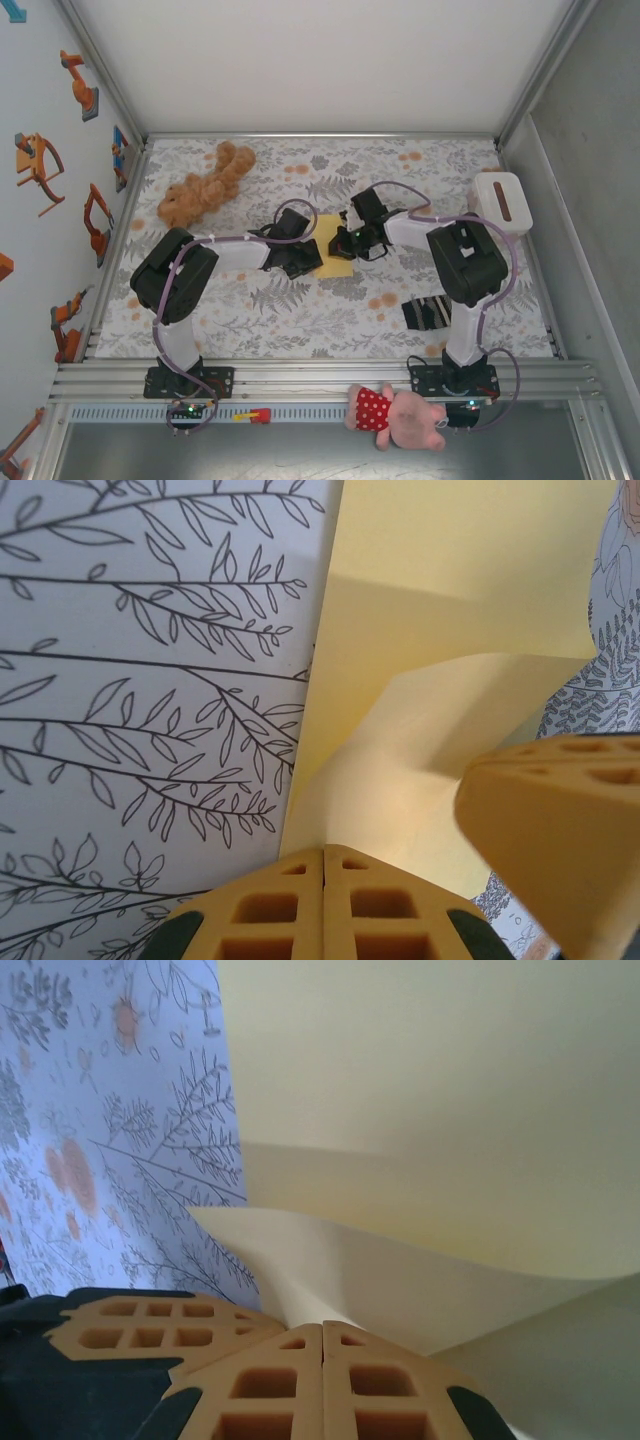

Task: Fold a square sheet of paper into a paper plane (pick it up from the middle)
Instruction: Fold the triangle a second time at the center of the table.

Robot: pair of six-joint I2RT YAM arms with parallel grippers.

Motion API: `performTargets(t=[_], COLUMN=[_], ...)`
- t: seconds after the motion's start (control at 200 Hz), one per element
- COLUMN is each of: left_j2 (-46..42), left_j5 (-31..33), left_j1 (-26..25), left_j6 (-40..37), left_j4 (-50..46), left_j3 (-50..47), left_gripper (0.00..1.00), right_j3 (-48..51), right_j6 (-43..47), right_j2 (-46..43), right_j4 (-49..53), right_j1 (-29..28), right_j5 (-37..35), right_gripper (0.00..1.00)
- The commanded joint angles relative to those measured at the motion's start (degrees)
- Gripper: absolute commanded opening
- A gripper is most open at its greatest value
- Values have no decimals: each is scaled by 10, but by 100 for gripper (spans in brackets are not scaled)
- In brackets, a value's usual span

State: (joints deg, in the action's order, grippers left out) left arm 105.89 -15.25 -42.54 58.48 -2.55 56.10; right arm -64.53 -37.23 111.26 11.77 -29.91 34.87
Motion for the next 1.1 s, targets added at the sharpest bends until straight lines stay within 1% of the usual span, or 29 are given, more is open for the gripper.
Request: performTargets(t=[0.0,0.105,0.31,0.436,0.646,0.756,0.861,0.976,1.092], left_j2=[16,17,17,17,23,23,16,-7,-31], left_j5=[0,1,7,11,-1,-9,-17,-24,-24], left_j1=[3,2,4,6,11,11,11,11,12], left_j6=[8,11,17,21,20,15,2,-16,-28], left_j4=[-33,-38,-61,-74,-65,-62,-64,-65,-55], left_j3=[-11,-11,-15,-24,-37,-30,-10,28,54], left_gripper=[0,0,0,0,0,0,1,5,12], right_j3=[2,-2,-5,-1,-10,-32,-34,-10,23], right_j6=[18,24,29,27,12,16,8,0,-14], right_j2=[7,15,29,34,45,51,27,-24,-65], right_j4=[3,7,6,-5,-35,-24,-20,-18,-17], right_j1=[-8,-10,0,29,106,121,121,121,118], right_j5=[-1,0,-22,-43,-52,-46,-31,-30,-26], right_gripper=[0,0,0,0,0,0,0,0,0])
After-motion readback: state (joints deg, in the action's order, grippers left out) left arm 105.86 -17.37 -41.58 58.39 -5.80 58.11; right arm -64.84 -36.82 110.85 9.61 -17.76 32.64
